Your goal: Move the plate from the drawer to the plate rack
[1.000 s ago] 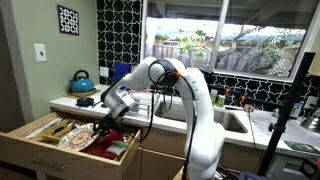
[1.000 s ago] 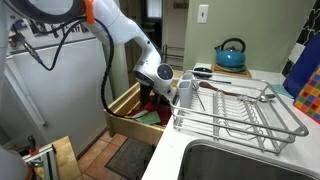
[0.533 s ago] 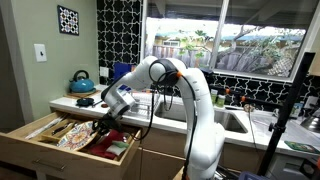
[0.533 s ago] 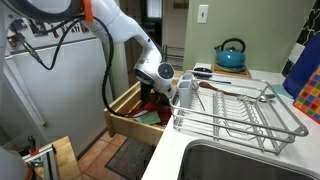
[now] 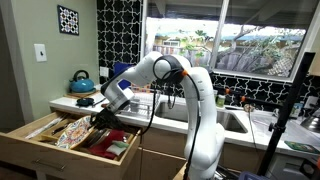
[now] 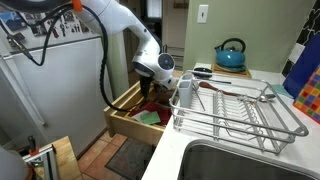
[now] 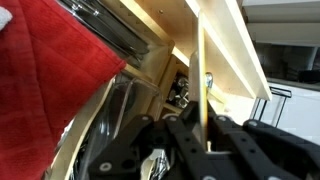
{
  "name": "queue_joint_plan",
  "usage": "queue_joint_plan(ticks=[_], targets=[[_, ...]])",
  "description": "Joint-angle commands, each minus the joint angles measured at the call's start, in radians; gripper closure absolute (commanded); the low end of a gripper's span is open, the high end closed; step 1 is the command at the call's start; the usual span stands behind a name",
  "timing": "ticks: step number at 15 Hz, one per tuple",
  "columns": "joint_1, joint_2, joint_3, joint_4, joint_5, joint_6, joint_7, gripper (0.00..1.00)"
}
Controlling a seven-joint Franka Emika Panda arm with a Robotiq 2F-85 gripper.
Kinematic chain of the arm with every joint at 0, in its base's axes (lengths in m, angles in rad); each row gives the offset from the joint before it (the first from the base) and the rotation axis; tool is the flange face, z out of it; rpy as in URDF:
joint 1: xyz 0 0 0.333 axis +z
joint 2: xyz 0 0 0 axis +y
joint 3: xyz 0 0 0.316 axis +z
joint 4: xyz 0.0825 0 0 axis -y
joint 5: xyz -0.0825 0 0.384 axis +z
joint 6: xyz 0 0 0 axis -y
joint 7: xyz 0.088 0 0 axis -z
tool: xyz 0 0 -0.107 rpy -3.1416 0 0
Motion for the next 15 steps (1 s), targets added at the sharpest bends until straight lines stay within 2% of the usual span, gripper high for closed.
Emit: queue_joint_plan(ticks=[1, 12, 15], targets=[[0.003, -0.055, -0.013, -0.037, -0.049, -0.05, 0.02, 0.98], [0.004, -0.182, -0.032, -0.091, -0.352, -0.09, 0.246, 0.98], [0.009, -0.219, -0.043, -0.103, -0.493, -0.111, 0.341, 0.98]])
